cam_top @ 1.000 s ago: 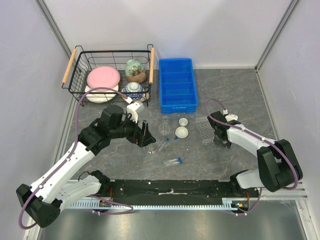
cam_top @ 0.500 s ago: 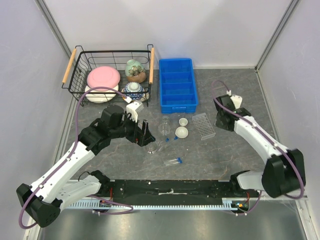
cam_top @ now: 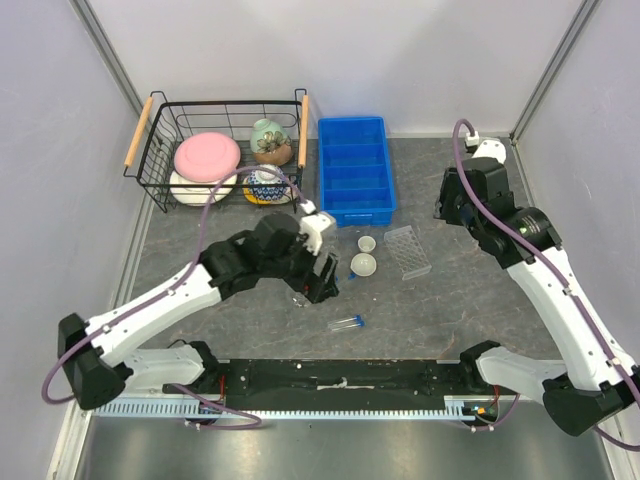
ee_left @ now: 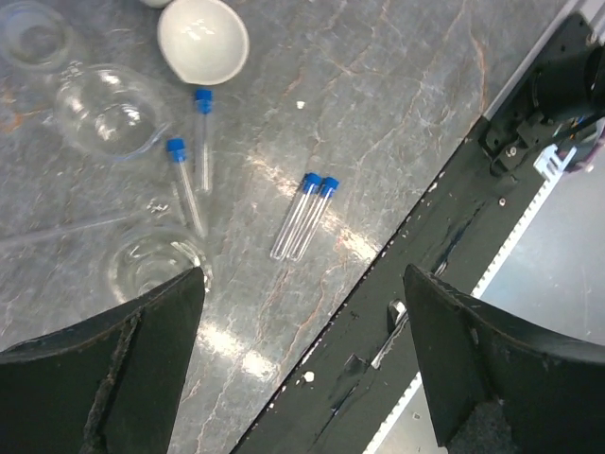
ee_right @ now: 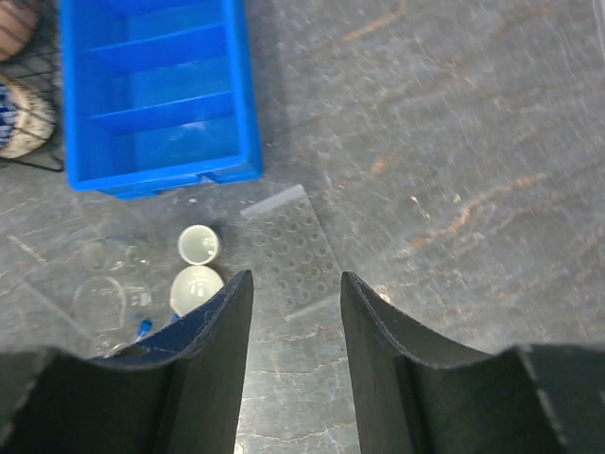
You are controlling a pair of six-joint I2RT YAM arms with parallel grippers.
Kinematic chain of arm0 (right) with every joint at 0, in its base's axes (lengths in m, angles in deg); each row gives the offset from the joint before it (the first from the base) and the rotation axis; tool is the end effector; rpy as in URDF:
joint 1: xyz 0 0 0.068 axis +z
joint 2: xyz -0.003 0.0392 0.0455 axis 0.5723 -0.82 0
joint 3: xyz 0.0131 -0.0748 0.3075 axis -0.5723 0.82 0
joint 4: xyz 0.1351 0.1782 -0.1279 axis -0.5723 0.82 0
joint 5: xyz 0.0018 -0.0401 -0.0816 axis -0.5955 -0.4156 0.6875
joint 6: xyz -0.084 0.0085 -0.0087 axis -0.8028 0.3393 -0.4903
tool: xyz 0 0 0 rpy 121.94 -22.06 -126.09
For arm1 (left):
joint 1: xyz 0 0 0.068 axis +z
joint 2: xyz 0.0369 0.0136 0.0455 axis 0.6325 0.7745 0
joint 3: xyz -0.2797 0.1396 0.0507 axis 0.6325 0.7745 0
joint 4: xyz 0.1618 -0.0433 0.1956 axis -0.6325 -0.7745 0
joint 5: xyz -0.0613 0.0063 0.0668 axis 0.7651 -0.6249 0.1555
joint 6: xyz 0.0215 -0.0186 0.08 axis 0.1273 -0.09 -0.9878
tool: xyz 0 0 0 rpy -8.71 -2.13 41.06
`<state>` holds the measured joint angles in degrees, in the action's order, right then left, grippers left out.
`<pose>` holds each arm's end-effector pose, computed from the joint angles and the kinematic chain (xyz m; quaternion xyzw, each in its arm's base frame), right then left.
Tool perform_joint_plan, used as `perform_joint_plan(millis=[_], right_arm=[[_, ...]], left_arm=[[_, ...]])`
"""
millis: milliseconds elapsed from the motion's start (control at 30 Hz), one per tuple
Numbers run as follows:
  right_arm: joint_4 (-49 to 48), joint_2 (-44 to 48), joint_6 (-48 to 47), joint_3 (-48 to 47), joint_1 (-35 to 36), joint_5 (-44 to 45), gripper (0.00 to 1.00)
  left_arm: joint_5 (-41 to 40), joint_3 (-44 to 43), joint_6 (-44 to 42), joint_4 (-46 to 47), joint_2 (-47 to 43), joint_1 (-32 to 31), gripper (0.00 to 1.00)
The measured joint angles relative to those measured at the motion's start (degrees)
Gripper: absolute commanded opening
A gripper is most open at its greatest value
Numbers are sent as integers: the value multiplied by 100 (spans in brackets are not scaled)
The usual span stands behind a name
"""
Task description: Organize the chemistry lab equipment
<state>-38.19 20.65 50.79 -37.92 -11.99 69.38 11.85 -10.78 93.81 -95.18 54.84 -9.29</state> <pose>0.2102 0.0587 0.4192 0.0951 0.8764 0.0211 0.4716 0.1492 -0.1932 0.3314 0.3133 0.8471 -0.3003 0.3067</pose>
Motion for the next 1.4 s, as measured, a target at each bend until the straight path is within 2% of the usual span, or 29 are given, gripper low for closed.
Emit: perform_joint_plan(millis=[167,300,467,533,567,667,833,1100,1400], right_arm=[[-63,-44,-214,-345,404,-116,49],[-195,-157,-326,-415,699,-103,49],[-328,-295,-396,-391,855,-101,49],[-411,-295,-409,-306,892,-105,49],[-450,-295,-411,-256,909,-107,49],[-542,-295,-411,-81,951,-133,48],[-627,-295,-411,190,1016,-168,48],[-660,-249,-411,525,1036,-210,48],[-693,-216,-409,640,1036,-212,48]], left_arm=[[-553,-468,-9,11,776,-887,90],[-935,-560,63,17,1139,-1241,88],[-1340,-350,387,177,1307,-1379,80],[-1561,-221,511,208,1429,-1445,74],[-1672,-160,562,219,1512,-1484,67],[-1932,-17,664,269,1784,-1587,63],[-2186,238,811,446,2146,-1615,63],[-2262,621,916,804,2221,-1646,61],[-2236,691,925,1049,2452,-1814,59]])
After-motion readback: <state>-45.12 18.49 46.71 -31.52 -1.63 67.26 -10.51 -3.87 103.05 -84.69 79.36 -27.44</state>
